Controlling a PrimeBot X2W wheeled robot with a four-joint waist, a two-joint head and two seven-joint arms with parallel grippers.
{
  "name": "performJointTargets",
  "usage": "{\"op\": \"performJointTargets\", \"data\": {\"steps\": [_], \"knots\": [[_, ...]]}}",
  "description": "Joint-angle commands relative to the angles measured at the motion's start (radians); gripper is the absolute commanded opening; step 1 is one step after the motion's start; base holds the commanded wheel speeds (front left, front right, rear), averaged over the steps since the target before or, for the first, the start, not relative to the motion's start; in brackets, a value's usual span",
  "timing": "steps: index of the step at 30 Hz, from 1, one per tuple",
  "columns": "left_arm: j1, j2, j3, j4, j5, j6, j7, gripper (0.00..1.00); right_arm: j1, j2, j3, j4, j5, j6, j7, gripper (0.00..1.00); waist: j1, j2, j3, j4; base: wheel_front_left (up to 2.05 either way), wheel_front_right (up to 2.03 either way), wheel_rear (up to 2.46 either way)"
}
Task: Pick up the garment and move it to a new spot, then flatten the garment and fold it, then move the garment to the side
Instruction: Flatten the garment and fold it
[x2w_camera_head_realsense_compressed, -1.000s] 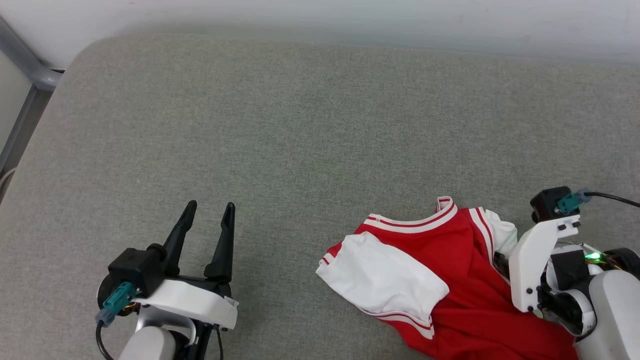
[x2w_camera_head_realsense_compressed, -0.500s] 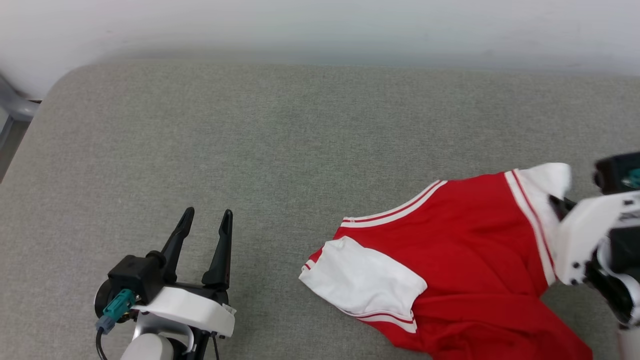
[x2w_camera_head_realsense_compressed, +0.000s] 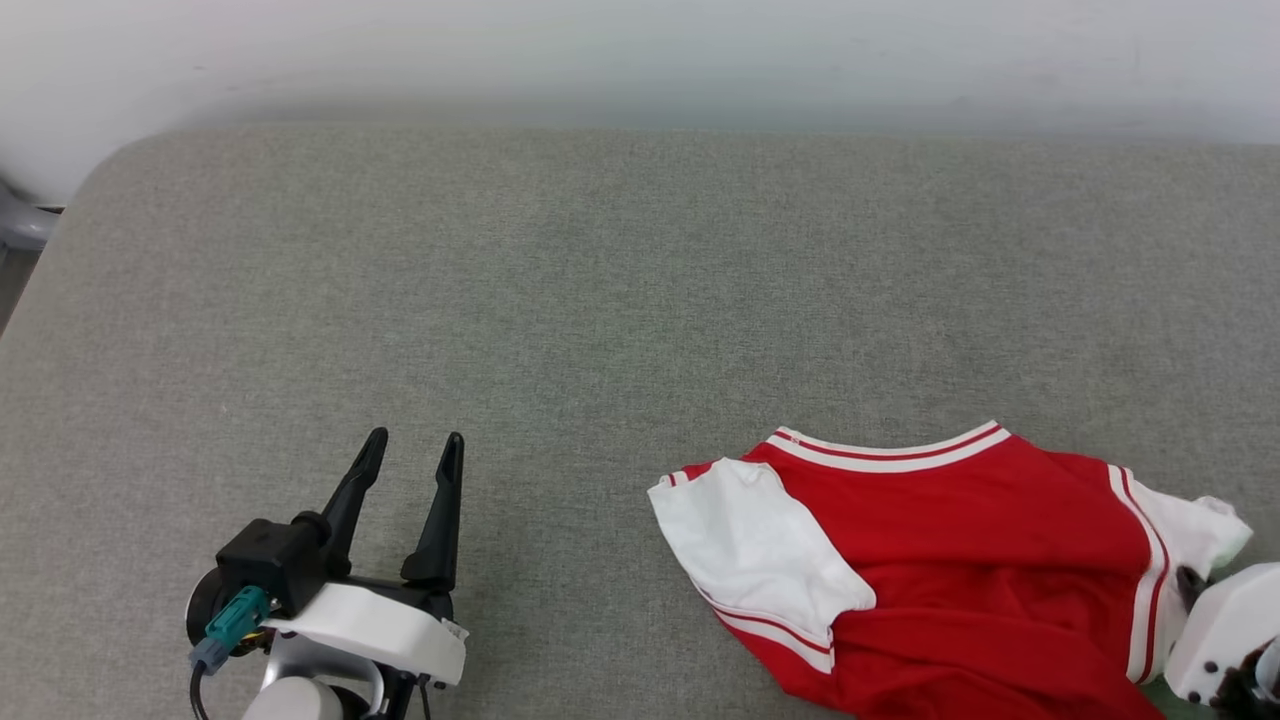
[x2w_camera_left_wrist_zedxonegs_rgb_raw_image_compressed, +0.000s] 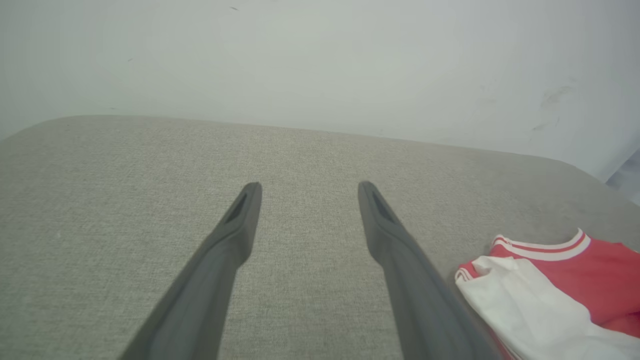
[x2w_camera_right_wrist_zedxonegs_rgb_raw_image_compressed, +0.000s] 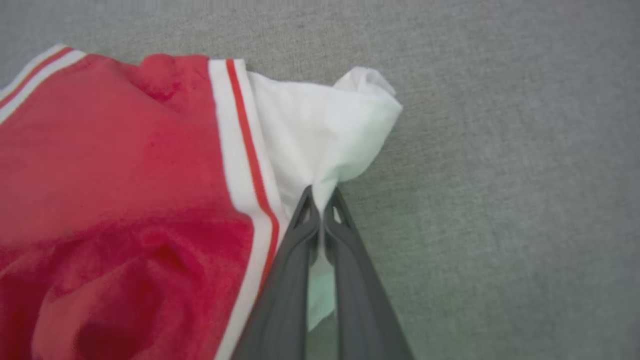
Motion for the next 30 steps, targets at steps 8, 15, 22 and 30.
{"op": "performJointTargets", "data": {"steps": [8, 15, 22, 30], "knots": [[0.022, 0.013, 0.006, 0.003, -0.009, 0.015, 0.005, 1.0, -0.041, 0.047, -0.023, 0.031, -0.014, -0.001, -0.271, 1.0, 0.0, 0.0, -0.018, -0.011, 0.0, 0.0, 0.0], [0.041, 0.013, 0.001, 0.006, -0.013, 0.027, 0.015, 1.0, -0.006, 0.066, 0.018, -0.03, -0.046, -0.001, -0.459, 1.0, 0.0, 0.0, -0.049, -0.016, 0.0, 0.0, 0.0], [0.056, 0.024, -0.003, 0.01, -0.015, 0.041, 0.036, 1.0, 0.066, 0.068, 0.127, -0.118, -0.042, -0.001, -0.539, 1.0, 0.0, 0.0, -0.088, -0.024, 0.0, 0.0, 0.0], [0.055, 0.039, -0.015, -0.004, -0.012, 0.049, 0.078, 1.0, 0.172, 0.068, 0.244, -0.22, -0.008, -0.001, -0.56, 1.0, 0.0, 0.0, -0.11, -0.047, 0.0, 0.0, 0.0]]}}
